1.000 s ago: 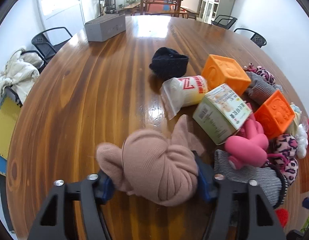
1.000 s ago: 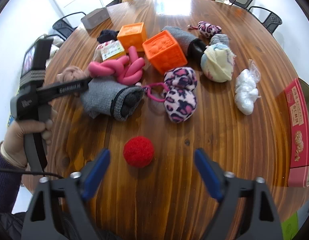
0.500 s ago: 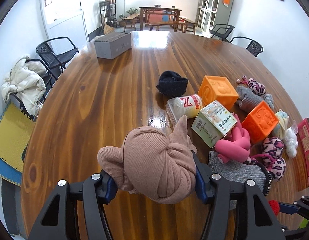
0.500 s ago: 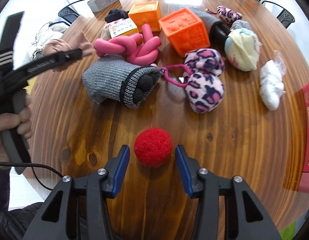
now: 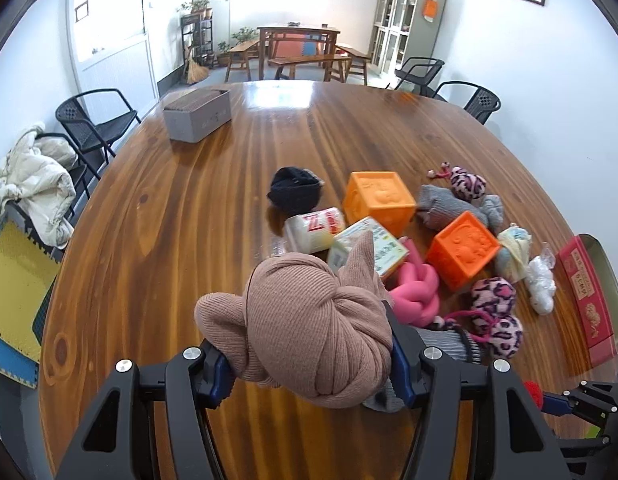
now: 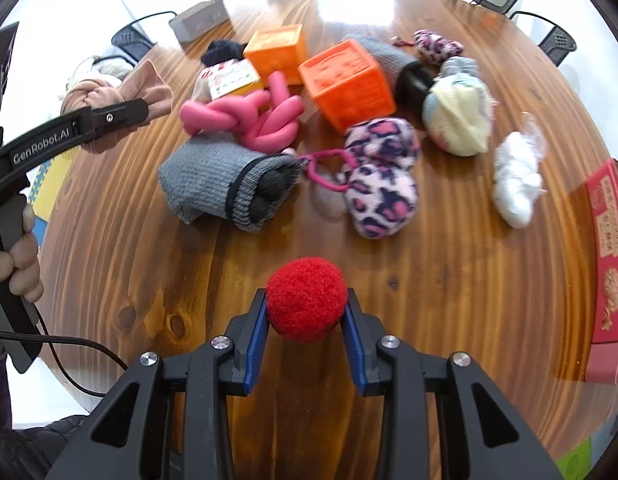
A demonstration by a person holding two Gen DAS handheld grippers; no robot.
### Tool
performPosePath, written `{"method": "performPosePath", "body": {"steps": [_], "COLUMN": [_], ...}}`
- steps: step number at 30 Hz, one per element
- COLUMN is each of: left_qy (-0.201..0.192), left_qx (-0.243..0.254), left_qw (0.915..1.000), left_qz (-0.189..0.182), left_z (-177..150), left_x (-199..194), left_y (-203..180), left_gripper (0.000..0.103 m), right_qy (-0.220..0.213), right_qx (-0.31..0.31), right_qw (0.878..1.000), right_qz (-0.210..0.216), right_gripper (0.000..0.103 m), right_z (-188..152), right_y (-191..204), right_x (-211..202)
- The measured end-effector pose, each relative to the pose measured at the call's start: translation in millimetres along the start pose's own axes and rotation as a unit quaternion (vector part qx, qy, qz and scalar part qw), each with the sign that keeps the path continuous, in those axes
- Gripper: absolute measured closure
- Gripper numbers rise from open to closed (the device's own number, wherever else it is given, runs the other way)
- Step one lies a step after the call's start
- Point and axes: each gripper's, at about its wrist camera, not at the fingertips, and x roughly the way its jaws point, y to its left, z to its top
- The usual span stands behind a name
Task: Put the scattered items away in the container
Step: 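Grasp the pink knit bundle with the left tool while the right tool grasps the red pompom ball, then carry the pink knit and red pompom with both tools over the red cardboard box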
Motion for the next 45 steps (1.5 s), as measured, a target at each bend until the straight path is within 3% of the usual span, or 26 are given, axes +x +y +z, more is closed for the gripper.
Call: {"method": "performPosePath", "body": {"steps": [6,14,21,34,45], "left_qy": [-0.009,-0.026,-0.035,-0.026,-0.027], "left_qx": [0.012,0.019,0.053,0.143,0.181], "left_qw": [0.9999,0.9992,0.9965,0.9832,0.9727], "left_qz": [-0.008,-0.025,-0.054,-0.111,-0.143], "left_z": [0.5,-2.9,-5.5,-17.0,-16.5], "left_x": [-14.2,-38.1,-48.5,-46.5,-45.1], "left_y": [-35.0,-98.9,-178.7,-331.9,-396.8], "left_gripper": [0.04,0.04,0.04,0.04,0.04], "right_qy": [-0.03,-0.068,-0.104,-0.144,-0.164], "right_qx": [0.017,0.034,0.077,0.197,0.219], "right_qw": [0.999,0.997,0.991,0.968,0.959], "right_qz": [-0.002,-0.015,-0.032,-0.058,-0.067], "right_gripper": [0.065,0.065,0.065,0.065,0.065], "right_z": [-5.6,-8.2,-24.3,-85.3,-97.1], "right_y": [-22.3,-88.0,-156.4,-289.4,-339.8], "right_x": [-27.0,-67.1,-105.2,-155.7,-173.9]}}
